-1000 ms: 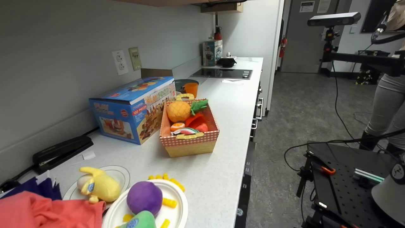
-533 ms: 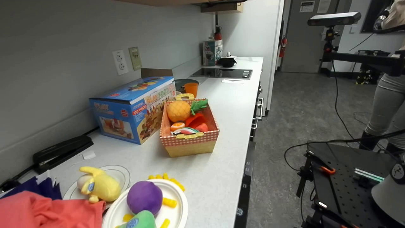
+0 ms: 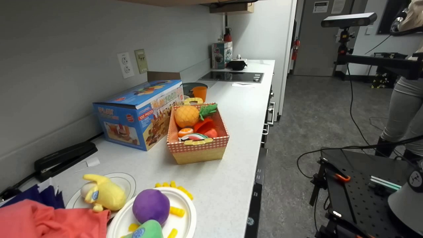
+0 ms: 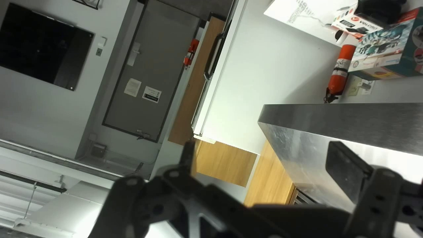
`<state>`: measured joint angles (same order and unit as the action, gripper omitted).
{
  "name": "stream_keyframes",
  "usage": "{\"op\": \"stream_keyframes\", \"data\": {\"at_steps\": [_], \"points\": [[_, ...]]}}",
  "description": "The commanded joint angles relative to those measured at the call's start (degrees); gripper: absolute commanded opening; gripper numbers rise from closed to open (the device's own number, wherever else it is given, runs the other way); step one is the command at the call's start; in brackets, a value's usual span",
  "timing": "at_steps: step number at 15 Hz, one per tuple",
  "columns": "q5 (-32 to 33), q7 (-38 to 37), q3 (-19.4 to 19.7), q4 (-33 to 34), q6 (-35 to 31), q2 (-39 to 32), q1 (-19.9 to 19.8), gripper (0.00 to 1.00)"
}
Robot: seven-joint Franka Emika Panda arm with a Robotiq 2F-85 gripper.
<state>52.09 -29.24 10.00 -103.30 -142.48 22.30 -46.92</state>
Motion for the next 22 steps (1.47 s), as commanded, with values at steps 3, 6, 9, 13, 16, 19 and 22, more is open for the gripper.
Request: {"op": "stream_keyframes", "data": {"at_steps": [3, 6, 9, 13, 16, 19, 22], "points": [[0.74, -0.21, 1.31, 0.34, 0.58, -0.02, 1.87, 1.00], [0.74, -0.21, 1.31, 0.34, 0.58, -0.02, 1.87, 1.00], [0.74, -0.21, 1.31, 0.34, 0.58, -0.02, 1.87, 1.00], [0.74, -0.21, 1.31, 0.34, 0.58, -0.02, 1.87, 1.00], [-1.06, -0.68, 1.99, 2.82, 1.47, -2.85, 2.38, 1.00], [-7.44, 0.07, 3.48, 4.51, 3.96, -5.00, 4.35, 1.00], [-13.87, 0.66, 4.62, 6.49, 6.20, -6.69, 6.10, 1.00]]}}
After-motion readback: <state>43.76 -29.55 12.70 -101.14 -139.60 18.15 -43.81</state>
